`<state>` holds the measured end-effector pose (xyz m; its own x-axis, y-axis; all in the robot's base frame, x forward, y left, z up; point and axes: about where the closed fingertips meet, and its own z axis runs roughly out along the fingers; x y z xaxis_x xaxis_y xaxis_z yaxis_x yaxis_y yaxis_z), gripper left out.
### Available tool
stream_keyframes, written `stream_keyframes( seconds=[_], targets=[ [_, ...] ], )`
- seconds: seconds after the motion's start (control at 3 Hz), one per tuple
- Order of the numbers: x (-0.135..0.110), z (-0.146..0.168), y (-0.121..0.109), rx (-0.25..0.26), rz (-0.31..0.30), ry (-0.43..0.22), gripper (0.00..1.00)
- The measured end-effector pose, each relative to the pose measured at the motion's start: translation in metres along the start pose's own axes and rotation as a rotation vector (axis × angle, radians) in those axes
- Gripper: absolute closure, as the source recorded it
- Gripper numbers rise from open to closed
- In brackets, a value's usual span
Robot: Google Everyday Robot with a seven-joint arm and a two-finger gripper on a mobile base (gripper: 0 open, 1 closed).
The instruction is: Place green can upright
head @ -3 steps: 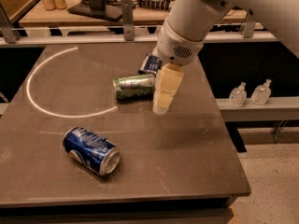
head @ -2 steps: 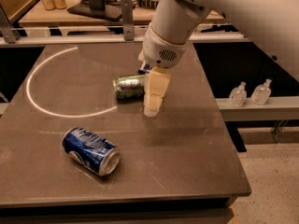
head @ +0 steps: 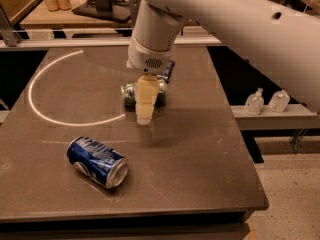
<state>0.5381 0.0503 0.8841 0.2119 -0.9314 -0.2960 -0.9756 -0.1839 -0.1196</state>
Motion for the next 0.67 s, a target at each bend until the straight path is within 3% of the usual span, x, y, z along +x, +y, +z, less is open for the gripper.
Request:
stream_keyframes(
  seconds=[0.67],
  targets=[
    [0.018, 0.025, -0.037, 0.023, -0.005, 0.063, 0.02]
  ],
)
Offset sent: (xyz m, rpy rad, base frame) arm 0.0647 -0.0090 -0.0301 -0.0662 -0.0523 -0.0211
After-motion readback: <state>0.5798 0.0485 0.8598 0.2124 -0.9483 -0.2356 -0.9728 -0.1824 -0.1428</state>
